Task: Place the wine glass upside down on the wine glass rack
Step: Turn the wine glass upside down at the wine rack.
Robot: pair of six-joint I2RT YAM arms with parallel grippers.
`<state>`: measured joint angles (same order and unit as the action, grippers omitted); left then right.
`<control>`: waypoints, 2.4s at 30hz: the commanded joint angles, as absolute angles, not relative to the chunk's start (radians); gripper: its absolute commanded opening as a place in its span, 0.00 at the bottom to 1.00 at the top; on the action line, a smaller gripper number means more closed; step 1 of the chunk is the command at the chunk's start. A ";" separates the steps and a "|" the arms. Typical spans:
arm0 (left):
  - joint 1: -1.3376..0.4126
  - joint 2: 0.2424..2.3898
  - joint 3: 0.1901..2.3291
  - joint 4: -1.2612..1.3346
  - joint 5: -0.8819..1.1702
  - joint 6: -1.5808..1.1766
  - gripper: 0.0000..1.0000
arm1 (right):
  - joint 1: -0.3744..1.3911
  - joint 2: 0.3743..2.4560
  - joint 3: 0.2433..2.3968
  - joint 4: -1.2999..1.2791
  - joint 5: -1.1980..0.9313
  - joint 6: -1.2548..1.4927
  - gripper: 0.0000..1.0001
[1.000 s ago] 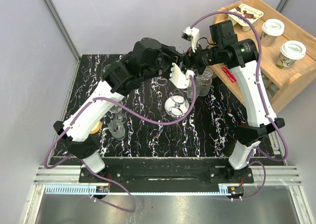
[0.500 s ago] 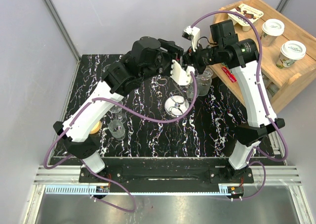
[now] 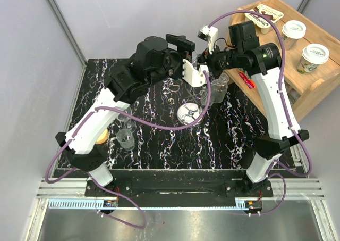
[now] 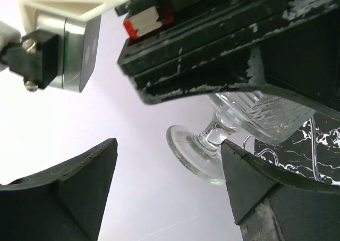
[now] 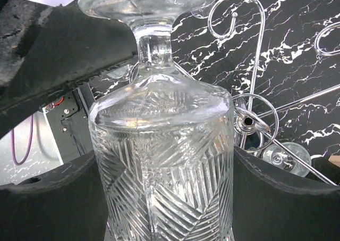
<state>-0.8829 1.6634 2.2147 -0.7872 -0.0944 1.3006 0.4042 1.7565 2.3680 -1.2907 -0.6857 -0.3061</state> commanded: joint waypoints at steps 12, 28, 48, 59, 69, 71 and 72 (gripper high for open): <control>-0.877 1.517 2.226 -0.810 -0.163 1.149 0.89 | 0.399 1.490 2.143 -1.007 -0.623 -0.187 0.00; -0.822 1.508 2.169 -0.807 -0.017 0.959 0.89 | 0.399 1.422 2.014 -0.819 -0.528 -0.132 0.00; -0.680 1.629 2.279 -0.933 0.465 1.005 0.94 | 0.399 1.520 2.180 -0.917 -0.672 -0.109 0.00; -0.681 1.648 2.252 -0.873 0.492 0.963 0.87 | 0.399 1.523 2.178 -0.900 -0.698 -0.094 0.00; -0.680 1.652 2.235 -0.821 0.446 0.956 0.60 | 0.399 1.496 2.137 -0.877 -0.726 -0.086 0.00; -0.681 1.652 2.232 -0.822 0.439 0.965 0.54 | 0.399 1.491 2.126 -0.874 -0.738 -0.086 0.00; -0.680 1.654 2.232 -0.821 0.436 0.969 0.52 | 0.399 1.488 2.120 -0.873 -0.741 -0.084 0.00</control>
<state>-0.6815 1.6524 2.2311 -0.8967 0.4469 0.9558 0.3992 1.5356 2.1258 -0.9493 -0.6754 -0.1028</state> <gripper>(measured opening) 0.583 0.748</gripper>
